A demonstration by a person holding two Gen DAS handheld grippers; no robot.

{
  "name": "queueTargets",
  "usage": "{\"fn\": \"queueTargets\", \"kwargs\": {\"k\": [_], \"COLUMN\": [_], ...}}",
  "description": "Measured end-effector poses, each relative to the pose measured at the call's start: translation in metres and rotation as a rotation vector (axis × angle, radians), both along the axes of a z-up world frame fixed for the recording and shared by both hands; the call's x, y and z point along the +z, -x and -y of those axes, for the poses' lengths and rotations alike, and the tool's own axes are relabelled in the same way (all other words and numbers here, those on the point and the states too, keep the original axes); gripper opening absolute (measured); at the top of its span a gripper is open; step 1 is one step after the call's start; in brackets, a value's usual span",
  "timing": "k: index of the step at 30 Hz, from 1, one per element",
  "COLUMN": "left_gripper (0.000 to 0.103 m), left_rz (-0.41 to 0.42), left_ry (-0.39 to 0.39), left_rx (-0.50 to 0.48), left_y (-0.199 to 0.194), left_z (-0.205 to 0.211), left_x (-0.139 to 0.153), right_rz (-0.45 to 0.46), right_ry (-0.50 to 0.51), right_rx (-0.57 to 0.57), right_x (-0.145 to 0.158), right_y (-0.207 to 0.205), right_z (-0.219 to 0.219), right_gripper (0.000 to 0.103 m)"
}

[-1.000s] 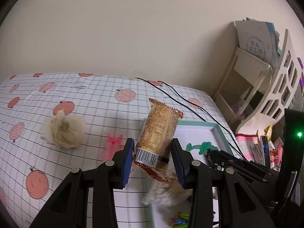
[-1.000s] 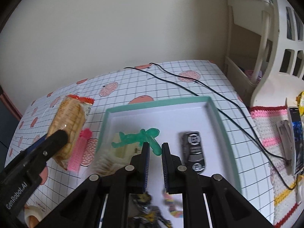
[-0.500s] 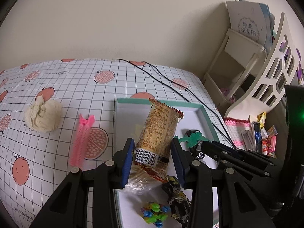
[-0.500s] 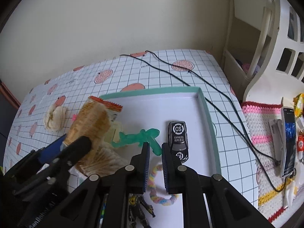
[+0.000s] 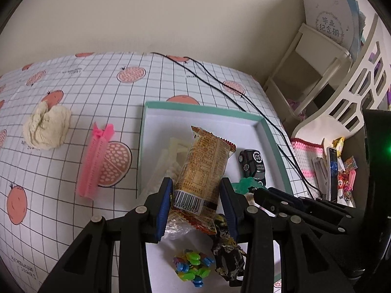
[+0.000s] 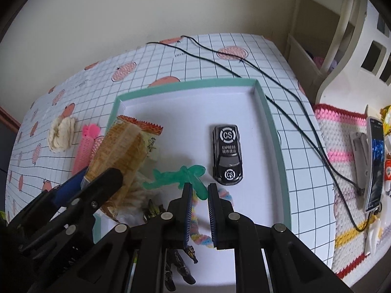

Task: Organize objects
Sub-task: 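Open left tool to drop the snack bar while right tool releases the roller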

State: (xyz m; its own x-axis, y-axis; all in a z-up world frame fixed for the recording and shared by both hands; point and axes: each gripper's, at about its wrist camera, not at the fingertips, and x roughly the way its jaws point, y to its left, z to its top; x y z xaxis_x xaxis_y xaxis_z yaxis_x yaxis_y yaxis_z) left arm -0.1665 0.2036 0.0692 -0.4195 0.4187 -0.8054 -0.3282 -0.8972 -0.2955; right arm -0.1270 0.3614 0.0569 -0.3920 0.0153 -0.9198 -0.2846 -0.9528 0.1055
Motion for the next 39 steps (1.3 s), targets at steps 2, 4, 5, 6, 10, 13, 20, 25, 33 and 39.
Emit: {"fn": "queueTargets", "kwargs": {"k": [2,4,5,6,10,13,20,25,33,39], "left_gripper": [0.041,0.041,0.041,0.041,0.041,0.043,0.05,0.053,0.057,0.063], "left_rz": [0.01,0.016,0.021,0.026,0.047,0.055,0.067,0.074,0.068,0.051], "left_ry": [0.001,0.005,0.005,0.003,-0.008,-0.006,-0.01,-0.021,-0.046,-0.033], "left_rx": [-0.004,-0.008,-0.009,-0.009,-0.011,-0.013,0.0,0.009,0.017,0.044], "left_y": [0.0,0.0,0.0,-0.001,-0.001,-0.001,0.0,0.001,0.001,0.003], "left_z": [-0.001,-0.002,-0.002,-0.003,-0.003,-0.004,0.0,0.003,0.007,0.013], "left_x": [-0.003,-0.005,-0.006,-0.007,-0.01,-0.01,-0.008,-0.006,0.002,0.007], "right_rz": [0.009,0.017,0.023,0.027,0.035,0.037,0.028,0.025,-0.001,-0.008], "right_ry": [-0.001,0.005,0.01,0.012,0.018,0.024,0.036,0.041,0.039,0.027], "right_rx": [-0.002,-0.004,-0.006,-0.008,-0.018,-0.019,-0.023,-0.026,-0.022,-0.017], "right_x": [-0.002,-0.004,-0.005,-0.006,-0.006,-0.006,-0.001,0.001,0.01,0.012], "right_y": [0.0,-0.001,-0.001,-0.001,-0.002,-0.003,-0.002,-0.002,-0.004,-0.002], "right_z": [-0.001,-0.002,-0.003,-0.003,-0.005,-0.006,-0.005,-0.006,-0.004,-0.001], "right_gripper": [0.014,0.014,0.014,0.014,0.014,0.015,0.015,0.016,0.017,0.024]}}
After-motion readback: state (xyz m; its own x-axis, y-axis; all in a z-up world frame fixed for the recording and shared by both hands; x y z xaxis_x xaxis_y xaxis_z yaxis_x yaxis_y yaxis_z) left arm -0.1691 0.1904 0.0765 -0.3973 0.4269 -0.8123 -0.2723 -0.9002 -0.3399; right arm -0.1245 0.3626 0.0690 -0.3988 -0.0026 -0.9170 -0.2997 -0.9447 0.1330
